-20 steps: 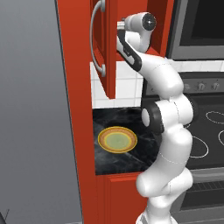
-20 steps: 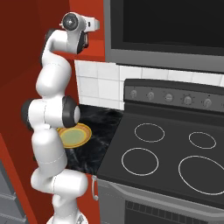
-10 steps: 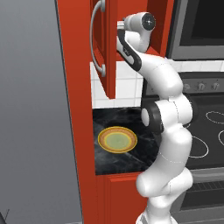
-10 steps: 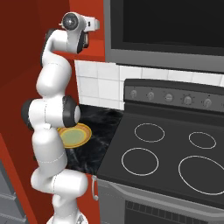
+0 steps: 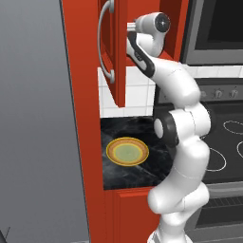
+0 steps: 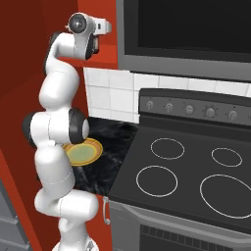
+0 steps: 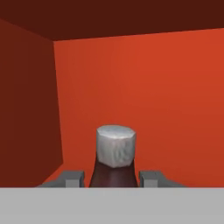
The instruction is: Move the hot dog bun to the plate on the dining table and place the condiment next to that plate. Then navigate to the fridge and take the sausage and place it on the plate as well.
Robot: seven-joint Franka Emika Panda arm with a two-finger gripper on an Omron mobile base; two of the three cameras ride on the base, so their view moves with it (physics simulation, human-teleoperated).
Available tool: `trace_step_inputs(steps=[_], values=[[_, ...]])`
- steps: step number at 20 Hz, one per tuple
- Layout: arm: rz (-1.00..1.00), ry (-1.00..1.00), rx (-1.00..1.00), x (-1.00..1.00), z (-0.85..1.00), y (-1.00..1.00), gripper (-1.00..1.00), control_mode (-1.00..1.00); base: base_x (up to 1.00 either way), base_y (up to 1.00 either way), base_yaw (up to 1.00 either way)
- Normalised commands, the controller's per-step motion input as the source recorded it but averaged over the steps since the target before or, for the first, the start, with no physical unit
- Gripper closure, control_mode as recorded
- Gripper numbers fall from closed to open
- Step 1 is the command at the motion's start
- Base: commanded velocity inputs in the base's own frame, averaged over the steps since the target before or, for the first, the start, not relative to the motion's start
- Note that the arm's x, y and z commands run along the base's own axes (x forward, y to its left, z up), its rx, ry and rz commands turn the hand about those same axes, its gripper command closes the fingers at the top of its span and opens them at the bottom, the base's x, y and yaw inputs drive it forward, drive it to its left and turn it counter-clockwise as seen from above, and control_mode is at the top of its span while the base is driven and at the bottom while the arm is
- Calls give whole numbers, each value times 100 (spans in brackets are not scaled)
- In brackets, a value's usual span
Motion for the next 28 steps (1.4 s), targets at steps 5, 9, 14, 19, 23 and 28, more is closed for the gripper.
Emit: trace_step_inputs(steps=[5, 9, 14, 19, 23, 28], values=[[-1, -8, 0, -55, -11, 0, 100, -100, 0, 0, 0], [0, -7, 0, -88, -11, 0, 100, -100, 0, 0, 0], [0, -11, 1, -99, 0, 0, 100, -100, 0, 0, 0], [0, -13, 4, -100, 4, -15, 100, -100, 0, 0, 0], [0, -5, 7, -100, 9, -26, 100, -100, 0, 0, 0], [0, 0, 10, -100, 3, -37, 100, -100, 0, 0, 0]])
